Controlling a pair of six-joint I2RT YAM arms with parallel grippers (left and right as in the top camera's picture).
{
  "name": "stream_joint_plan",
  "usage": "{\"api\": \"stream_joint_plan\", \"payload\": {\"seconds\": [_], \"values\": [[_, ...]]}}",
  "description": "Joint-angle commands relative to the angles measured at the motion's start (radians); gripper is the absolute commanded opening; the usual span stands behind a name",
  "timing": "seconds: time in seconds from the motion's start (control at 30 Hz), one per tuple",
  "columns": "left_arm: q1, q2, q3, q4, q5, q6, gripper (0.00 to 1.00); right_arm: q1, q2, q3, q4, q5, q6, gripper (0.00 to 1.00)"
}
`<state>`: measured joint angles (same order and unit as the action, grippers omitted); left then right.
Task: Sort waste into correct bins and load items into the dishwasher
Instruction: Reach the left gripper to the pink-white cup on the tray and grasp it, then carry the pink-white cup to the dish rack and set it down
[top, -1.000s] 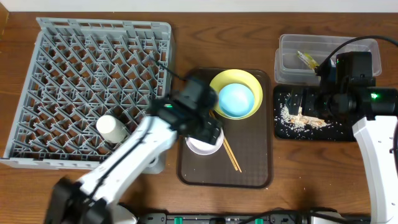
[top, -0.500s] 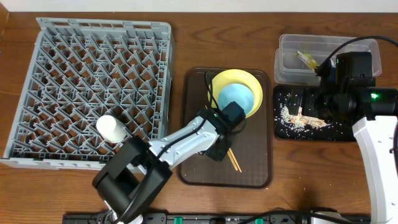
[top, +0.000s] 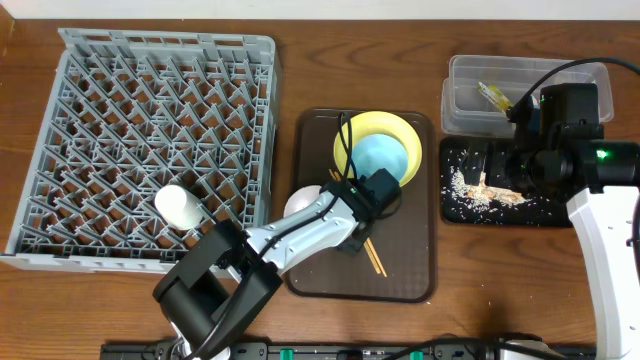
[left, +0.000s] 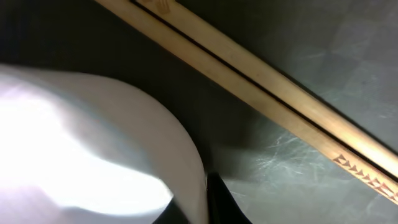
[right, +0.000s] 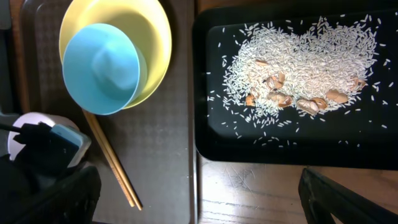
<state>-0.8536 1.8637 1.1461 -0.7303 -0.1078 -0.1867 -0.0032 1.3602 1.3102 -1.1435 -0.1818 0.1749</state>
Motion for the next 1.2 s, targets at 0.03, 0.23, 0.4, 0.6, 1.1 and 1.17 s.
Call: {"api": "stream_joint_plan", "payload": {"seconds": [0.03,0.23,0.4,0.6,1.1,1.17], "values": [[-0.014,0.000,0.064,-0.051,-0.119,-0.008,0.08,-0.014,-0.007,0.017,-0.002,0.010,0.008,0.99],[-0.015,-0.042,0.167,-0.140,-0.172,0.032,0.07,-0.014,-0.007,0.017,-0.002,0.010,0.008,0.99],[0.029,-0.105,0.221,-0.173,-0.170,0.064,0.07,-0.014,-0.007,0.017,-0.006,0.010,0.008,0.99],[0.212,-0.215,0.238,-0.170,0.058,0.170,0.08,-0.014,-0.007,0.017,-0.010,0.010,0.008,0.99],[0.895,-0.279,0.237,-0.146,1.131,0.325,0.08,-0.014,-0.007,0.017,-0.013,0.010,0.007,0.99],[0.957,-0.272,0.234,-0.146,1.176,0.325,0.07,-0.014,-0.007,0.017,-0.013,0.010,0.007,0.99]]}}
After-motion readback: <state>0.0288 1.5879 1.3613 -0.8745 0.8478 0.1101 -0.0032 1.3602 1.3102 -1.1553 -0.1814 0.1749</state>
